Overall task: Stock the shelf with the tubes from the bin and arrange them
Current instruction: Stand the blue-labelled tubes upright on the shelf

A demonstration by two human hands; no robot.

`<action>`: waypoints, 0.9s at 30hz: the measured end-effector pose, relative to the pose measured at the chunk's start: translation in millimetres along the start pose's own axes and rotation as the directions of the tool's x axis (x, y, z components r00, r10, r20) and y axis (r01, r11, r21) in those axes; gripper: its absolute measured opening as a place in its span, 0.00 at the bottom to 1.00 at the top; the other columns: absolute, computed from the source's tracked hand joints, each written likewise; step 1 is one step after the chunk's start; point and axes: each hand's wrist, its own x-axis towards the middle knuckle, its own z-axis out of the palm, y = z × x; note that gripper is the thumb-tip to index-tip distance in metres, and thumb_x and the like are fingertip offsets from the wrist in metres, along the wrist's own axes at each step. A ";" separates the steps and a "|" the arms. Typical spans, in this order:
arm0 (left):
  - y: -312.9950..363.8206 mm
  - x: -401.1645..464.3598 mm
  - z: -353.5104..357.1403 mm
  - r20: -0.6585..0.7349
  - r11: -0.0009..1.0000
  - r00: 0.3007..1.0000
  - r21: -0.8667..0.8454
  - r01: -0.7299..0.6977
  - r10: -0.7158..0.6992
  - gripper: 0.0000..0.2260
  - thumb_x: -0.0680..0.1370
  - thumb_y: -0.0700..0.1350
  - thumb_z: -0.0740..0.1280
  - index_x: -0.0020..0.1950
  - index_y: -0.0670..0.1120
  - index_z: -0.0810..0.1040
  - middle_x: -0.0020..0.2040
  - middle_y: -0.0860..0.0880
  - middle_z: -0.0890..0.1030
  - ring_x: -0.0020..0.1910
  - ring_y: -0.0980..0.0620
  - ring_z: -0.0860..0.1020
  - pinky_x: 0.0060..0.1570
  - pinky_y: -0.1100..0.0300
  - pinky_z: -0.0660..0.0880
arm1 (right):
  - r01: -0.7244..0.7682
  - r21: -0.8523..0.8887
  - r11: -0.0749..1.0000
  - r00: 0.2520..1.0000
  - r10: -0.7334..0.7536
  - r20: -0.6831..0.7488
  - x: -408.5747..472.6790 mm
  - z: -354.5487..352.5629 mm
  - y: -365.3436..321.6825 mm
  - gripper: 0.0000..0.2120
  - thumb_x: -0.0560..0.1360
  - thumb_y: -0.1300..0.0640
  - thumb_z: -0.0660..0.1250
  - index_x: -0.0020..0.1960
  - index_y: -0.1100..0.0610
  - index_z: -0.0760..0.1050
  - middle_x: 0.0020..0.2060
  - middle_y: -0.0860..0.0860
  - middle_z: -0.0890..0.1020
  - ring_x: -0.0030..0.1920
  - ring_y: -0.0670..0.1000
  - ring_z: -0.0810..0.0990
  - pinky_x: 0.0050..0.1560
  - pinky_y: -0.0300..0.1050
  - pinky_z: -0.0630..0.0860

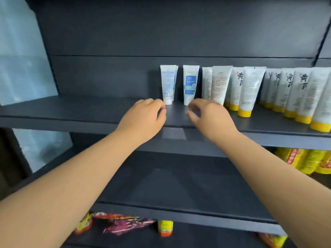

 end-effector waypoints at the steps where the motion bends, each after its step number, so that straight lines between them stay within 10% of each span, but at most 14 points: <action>1: 5.7 -15.3 -4.3 -0.013 1.000 1.000 0.017 -0.007 0.008 0.12 0.80 0.46 0.54 0.56 0.44 0.74 0.51 0.47 0.77 0.55 0.47 0.71 0.50 0.55 0.69 | 0.035 -0.013 0.999 0.999 -0.035 -0.006 -13.7 -6.0 -3.8 0.15 0.78 0.52 0.60 0.61 0.57 0.73 0.57 0.55 0.78 0.58 0.56 0.74 0.53 0.45 0.67; 8: 12.8 -111.5 2.0 -0.021 0.993 0.999 0.115 -0.030 0.033 0.19 0.77 0.48 0.49 0.49 0.42 0.78 0.44 0.45 0.81 0.47 0.42 0.76 0.46 0.48 0.74 | 0.168 0.052 0.984 0.977 -0.159 -0.146 -93.8 4.4 -23.7 0.09 0.69 0.54 0.67 0.41 0.60 0.81 0.35 0.54 0.84 0.38 0.59 0.81 0.36 0.45 0.77; 19: -38.7 -278.1 86.2 0.224 0.973 0.948 0.099 0.208 -0.226 0.16 0.74 0.47 0.55 0.38 0.41 0.78 0.33 0.44 0.80 0.34 0.41 0.78 0.31 0.51 0.76 | -0.020 0.186 0.982 0.941 -0.044 0.337 -230.5 111.3 -39.8 0.08 0.72 0.56 0.67 0.42 0.61 0.81 0.37 0.57 0.83 0.42 0.61 0.80 0.38 0.46 0.74; 27: -81.3 -415.2 158.4 0.481 0.871 0.746 0.086 0.483 -0.461 0.18 0.71 0.49 0.54 0.37 0.40 0.79 0.32 0.42 0.81 0.31 0.39 0.78 0.29 0.53 0.77 | -0.343 0.021 0.939 0.562 0.187 0.806 -353.5 209.4 -52.5 0.14 0.78 0.49 0.59 0.56 0.55 0.77 0.54 0.53 0.81 0.57 0.55 0.76 0.50 0.44 0.72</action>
